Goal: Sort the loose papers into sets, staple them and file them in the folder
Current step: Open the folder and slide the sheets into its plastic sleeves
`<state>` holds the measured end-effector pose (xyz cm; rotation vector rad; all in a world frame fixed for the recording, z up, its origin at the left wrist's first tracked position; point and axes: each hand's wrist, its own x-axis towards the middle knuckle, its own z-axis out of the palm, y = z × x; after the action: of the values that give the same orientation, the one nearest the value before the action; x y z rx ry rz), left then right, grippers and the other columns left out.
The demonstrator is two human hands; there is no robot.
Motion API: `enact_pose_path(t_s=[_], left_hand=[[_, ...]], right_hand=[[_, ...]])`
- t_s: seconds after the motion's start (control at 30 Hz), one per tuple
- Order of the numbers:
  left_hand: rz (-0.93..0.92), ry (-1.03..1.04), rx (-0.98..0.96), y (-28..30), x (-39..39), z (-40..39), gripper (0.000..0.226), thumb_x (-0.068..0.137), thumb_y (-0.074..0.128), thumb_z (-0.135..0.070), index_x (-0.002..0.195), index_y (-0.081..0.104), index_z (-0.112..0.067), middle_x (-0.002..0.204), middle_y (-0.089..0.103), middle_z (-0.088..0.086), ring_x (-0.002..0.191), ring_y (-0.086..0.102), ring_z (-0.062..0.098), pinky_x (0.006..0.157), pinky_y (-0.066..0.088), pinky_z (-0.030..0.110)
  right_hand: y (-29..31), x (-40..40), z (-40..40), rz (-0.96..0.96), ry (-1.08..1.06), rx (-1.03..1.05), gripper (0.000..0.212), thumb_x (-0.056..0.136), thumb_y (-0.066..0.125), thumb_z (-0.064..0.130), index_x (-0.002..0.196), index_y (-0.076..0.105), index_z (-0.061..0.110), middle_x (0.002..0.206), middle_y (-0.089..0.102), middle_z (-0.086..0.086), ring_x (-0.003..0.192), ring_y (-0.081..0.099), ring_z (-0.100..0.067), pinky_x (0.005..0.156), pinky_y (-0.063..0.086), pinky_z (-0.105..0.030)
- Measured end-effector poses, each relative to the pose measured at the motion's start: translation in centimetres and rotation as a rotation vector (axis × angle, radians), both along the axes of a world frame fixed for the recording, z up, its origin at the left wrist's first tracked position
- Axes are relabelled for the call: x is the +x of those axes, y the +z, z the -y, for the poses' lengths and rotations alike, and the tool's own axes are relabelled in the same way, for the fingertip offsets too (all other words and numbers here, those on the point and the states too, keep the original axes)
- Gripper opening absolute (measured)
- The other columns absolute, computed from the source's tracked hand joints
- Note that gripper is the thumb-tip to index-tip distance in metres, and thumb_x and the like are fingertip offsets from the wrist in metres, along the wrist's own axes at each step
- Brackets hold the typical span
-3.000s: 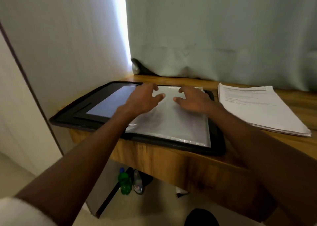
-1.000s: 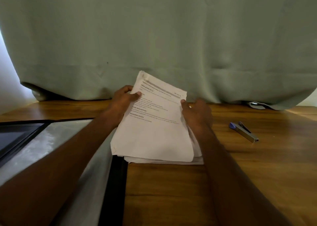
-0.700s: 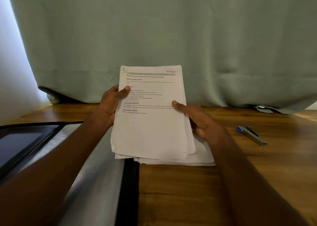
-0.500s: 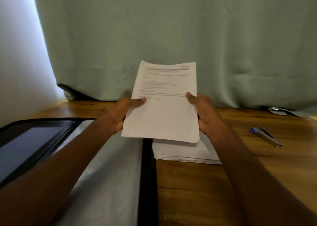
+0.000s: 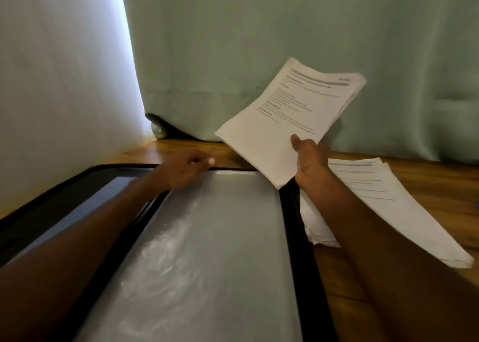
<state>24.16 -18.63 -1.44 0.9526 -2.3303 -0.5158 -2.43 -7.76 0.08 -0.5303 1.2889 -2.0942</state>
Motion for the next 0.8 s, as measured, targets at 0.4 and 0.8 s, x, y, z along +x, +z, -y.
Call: enact_pose_path(t_s=[0.4, 0.8], left_hand=[[-0.078, -0.037, -0.109, -1.5, 1.1, 0.9, 0.014, 0.081, 0.084, -0.010, 0.077, 0.079, -0.022, 0.085, 0.075, -0.007, 0.085, 0.067, 0.007, 0.079, 0.050, 0.023], [-0.127, -0.114, -0.251, -2.2, 0.5, 1.0, 0.014, 0.086, 0.077, -0.007, 0.082, 0.076, -0.020, 0.085, 0.073, -0.010, 0.081, 0.067, 0.010, 0.078, 0.051, 0.028]], right_hand=[[-0.6, 0.0, -0.5, 0.155, -0.014, -0.139, 0.039, 0.099, 0.068, 0.021, 0.136, 0.058, 0.015, 0.121, 0.071, -0.008, 0.102, 0.072, -0.027, 0.076, 0.064, -0.041], [4.0, 4.2, 2.5, 0.194, 0.126, -0.153, 0.039, 0.095, 0.065, -0.003, 0.131, 0.059, 0.008, 0.128, 0.067, -0.017, 0.114, 0.066, -0.033, 0.092, 0.058, -0.052]])
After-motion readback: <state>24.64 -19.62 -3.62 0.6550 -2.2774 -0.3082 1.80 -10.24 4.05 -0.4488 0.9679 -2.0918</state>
